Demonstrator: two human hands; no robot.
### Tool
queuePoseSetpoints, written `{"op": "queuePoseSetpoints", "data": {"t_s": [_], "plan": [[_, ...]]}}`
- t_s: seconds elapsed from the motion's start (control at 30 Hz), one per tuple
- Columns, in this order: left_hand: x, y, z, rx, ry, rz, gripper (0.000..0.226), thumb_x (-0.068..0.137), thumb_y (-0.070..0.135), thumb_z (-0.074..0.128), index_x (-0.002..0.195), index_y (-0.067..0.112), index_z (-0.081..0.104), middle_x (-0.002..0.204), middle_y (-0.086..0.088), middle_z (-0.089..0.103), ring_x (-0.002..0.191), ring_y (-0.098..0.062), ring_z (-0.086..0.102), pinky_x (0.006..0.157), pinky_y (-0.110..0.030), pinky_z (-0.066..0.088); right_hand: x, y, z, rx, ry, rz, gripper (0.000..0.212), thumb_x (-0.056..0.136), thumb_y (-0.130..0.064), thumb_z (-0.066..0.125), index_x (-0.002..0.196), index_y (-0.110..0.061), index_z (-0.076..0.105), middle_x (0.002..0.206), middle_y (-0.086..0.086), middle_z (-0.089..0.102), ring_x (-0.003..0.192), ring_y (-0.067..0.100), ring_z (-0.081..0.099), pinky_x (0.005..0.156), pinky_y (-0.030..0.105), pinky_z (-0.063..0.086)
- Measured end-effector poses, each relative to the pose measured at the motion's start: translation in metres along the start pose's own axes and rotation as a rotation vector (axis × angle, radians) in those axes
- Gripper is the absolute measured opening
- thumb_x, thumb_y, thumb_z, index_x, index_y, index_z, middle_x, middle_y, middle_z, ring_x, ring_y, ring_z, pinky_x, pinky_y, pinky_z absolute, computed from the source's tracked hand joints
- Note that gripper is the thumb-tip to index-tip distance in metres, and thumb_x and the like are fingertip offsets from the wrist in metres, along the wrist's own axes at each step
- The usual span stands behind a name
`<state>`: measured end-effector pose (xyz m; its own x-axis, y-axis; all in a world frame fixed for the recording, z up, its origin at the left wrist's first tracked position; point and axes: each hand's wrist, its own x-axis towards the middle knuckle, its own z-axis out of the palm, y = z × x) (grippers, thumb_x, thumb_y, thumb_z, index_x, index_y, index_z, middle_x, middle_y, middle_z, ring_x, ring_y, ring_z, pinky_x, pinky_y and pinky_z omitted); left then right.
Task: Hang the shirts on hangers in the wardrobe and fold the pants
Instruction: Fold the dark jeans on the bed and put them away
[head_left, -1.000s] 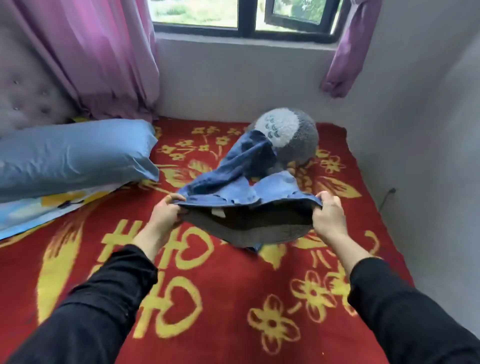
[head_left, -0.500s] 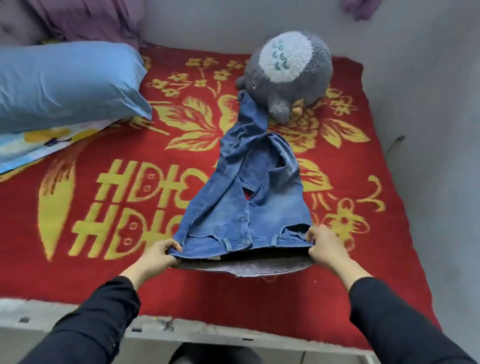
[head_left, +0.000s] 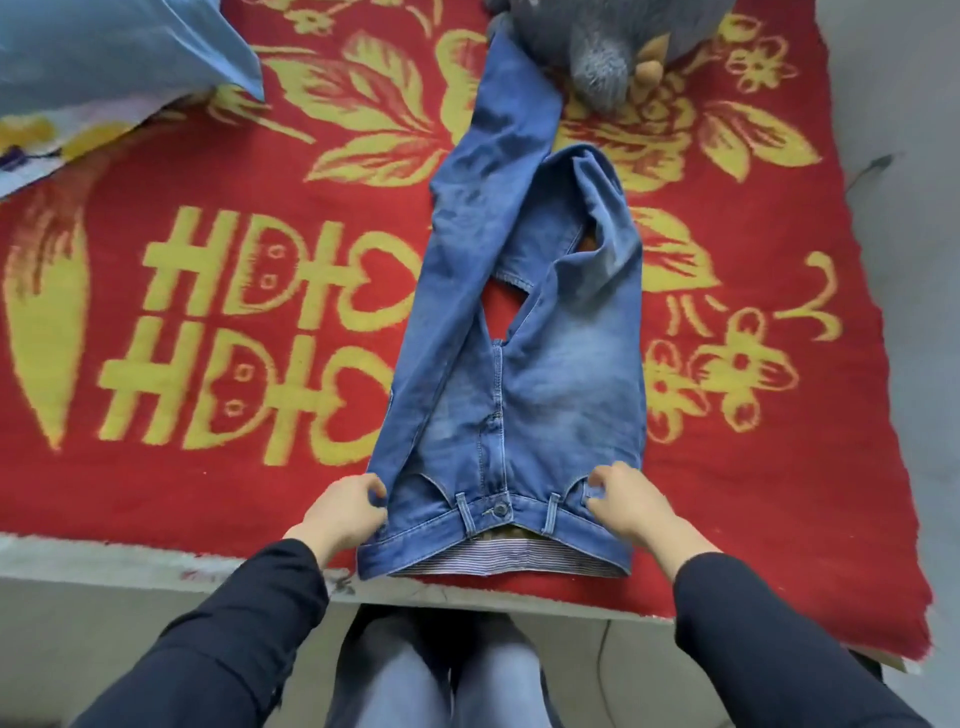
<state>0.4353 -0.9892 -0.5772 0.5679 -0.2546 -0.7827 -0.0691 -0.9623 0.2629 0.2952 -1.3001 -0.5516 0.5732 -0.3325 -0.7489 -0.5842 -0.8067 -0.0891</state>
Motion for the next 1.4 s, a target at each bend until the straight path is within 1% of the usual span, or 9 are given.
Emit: {"op": "queuePoseSetpoints", "data": {"t_s": [0.4,0.63,0.73,0.83,0.87,0.97,1.1,1.3,1.4], "plan": [[0.136,0.097,-0.071,-0.168,0.455,0.293,0.054,0.084,0.048,0.063,0.126,0.022,0.042,0.12,-0.001,0.05,0.115,-0.021,0.045,0.085,-0.038,0.046,0.172,-0.127,-0.113,0.521,0.388,-0.075,0.032,0.09,-0.018,0.052,0.118,-0.014,0.065,0.119,0.008,0.066,0.114,0.025,0.057,0.095,0.03,0.041],[0.167,0.089,-0.097,-0.228,0.383,0.356,0.039,0.087,0.031,0.062,0.06,0.007,0.048,0.06,-0.01,0.051,0.064,-0.028,0.047,0.058,-0.039,0.039,0.238,-0.183,-0.156,1.082,0.345,0.161,0.053,0.088,-0.033,0.062,0.132,-0.005,0.05,0.125,0.008,0.059,0.109,0.026,0.061,0.089,0.041,0.053],[0.171,0.067,-0.119,-0.445,0.228,0.393,0.029,0.089,0.027,0.063,0.069,0.006,0.068,0.067,-0.013,0.066,0.06,-0.014,0.045,0.062,-0.039,0.043,0.253,-0.216,-0.179,1.36,0.331,0.197,0.007,0.082,-0.008,0.063,0.088,-0.009,0.059,0.083,0.008,0.06,0.07,0.021,0.059,0.059,0.03,0.05],[0.177,0.037,-0.144,-0.835,0.162,0.318,0.016,0.089,0.021,0.065,0.08,0.015,0.077,0.078,0.004,0.075,0.066,-0.001,0.058,0.06,-0.023,0.045,0.268,-0.27,-0.203,1.225,0.406,-0.067,0.016,0.082,0.001,0.058,0.069,-0.007,0.052,0.069,0.007,0.044,0.068,0.018,0.045,0.061,0.032,0.039],[0.181,0.024,-0.149,-0.951,0.201,0.242,0.015,0.088,0.019,0.067,0.078,0.015,0.077,0.076,0.005,0.074,0.067,-0.003,0.059,0.061,-0.022,0.045,0.269,-0.29,-0.206,1.135,0.337,-0.248,0.002,0.085,-0.001,0.06,0.086,-0.003,0.059,0.077,0.007,0.046,0.074,0.017,0.046,0.065,0.032,0.041],[0.196,-0.021,-0.147,-1.086,0.374,-0.069,0.014,0.085,0.018,0.07,0.074,0.013,0.076,0.079,-0.007,0.073,0.074,-0.019,0.061,0.074,-0.042,0.051,0.261,-0.328,-0.199,0.726,0.017,-0.533,0.06,0.089,-0.014,0.063,0.145,-0.015,0.04,0.115,0.003,0.056,0.102,0.004,0.053,0.07,0.008,0.044],[0.204,-0.041,-0.128,-1.028,0.424,-0.244,0.017,0.09,0.023,0.064,0.103,0.013,0.067,0.088,-0.007,0.069,0.081,-0.027,0.065,0.085,-0.048,0.052,0.265,-0.295,-0.181,0.375,0.176,-0.359,0.043,0.087,-0.008,0.053,0.129,-0.012,0.06,0.119,0.007,0.064,0.106,0.021,0.061,0.085,0.025,0.048],[0.203,-0.021,-0.111,-0.825,0.431,-0.067,0.056,0.078,0.013,0.077,0.126,0.011,0.048,0.11,-0.007,0.064,0.1,-0.026,0.063,0.085,-0.037,0.048,0.25,-0.206,-0.137,0.139,0.274,-0.21,0.043,0.082,-0.03,0.063,0.122,-0.012,0.059,0.118,0.012,0.057,0.117,0.032,0.049,0.094,0.037,0.042],[0.202,-0.016,-0.106,-0.803,0.522,-0.107,0.05,0.084,0.01,0.07,0.127,0.008,0.046,0.117,-0.011,0.063,0.105,-0.03,0.06,0.083,-0.036,0.044,0.242,-0.187,-0.114,0.11,0.212,-0.163,0.037,0.082,-0.043,0.064,0.099,-0.014,0.05,0.099,0.005,0.054,0.102,0.029,0.053,0.077,0.034,0.039]]}}
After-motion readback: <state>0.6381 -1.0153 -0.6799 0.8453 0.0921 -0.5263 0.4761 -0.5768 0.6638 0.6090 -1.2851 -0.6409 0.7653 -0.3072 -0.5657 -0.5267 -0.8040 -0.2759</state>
